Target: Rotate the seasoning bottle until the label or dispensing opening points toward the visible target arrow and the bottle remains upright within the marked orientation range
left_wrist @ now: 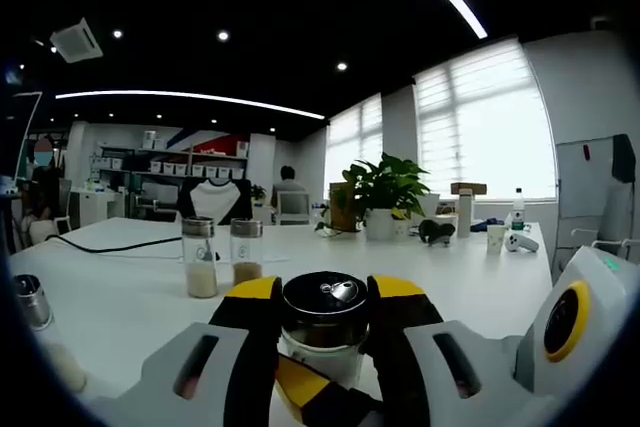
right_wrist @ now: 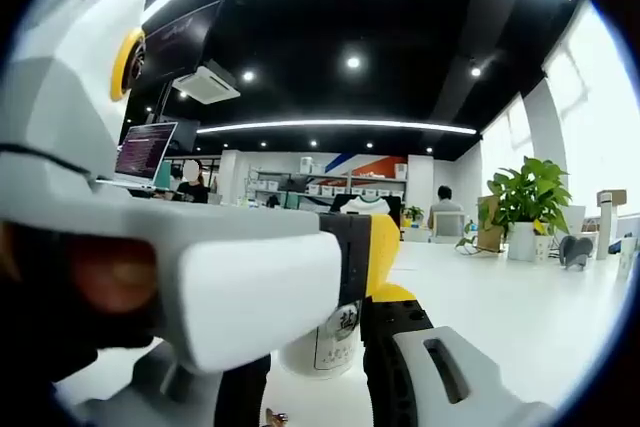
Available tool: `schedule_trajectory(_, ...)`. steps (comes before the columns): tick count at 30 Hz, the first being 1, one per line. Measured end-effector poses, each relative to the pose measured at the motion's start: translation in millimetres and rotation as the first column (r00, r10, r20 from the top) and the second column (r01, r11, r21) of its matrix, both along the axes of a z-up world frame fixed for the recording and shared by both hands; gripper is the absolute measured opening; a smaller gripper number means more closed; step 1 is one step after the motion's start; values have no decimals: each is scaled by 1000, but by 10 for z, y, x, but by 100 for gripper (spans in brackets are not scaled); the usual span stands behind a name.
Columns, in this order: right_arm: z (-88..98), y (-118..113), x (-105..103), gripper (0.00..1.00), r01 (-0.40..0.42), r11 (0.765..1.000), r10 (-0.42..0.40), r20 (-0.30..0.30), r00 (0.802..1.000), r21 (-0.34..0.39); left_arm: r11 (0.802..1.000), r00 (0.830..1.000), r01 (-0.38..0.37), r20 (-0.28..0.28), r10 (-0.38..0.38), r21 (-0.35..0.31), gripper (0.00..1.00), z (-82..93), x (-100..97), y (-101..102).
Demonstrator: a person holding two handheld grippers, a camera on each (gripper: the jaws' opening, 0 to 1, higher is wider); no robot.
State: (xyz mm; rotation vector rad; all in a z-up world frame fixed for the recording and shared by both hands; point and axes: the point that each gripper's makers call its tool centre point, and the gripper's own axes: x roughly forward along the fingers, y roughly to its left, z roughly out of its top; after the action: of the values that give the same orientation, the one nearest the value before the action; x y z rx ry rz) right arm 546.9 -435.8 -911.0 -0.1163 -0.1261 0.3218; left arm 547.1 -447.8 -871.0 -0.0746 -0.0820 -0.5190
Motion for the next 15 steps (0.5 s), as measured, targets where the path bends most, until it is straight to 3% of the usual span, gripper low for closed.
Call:
schedule_trajectory(4,23,3,-6,31,0,1000,0,11,1000,-11,1000,1000,6,13,-5,-9,35,23,-3,7)
schedule_trajectory(7,49,-6,-16,31,-8,1000,8,15,1000,-14,998,998,57,15,-57,-17,35,47,3,7)
schedule_trajectory(15,-6,44,-26,31,-115,993,115,-47,992,-4,977,978,202,32,-204,76,35,28,-16,-42)
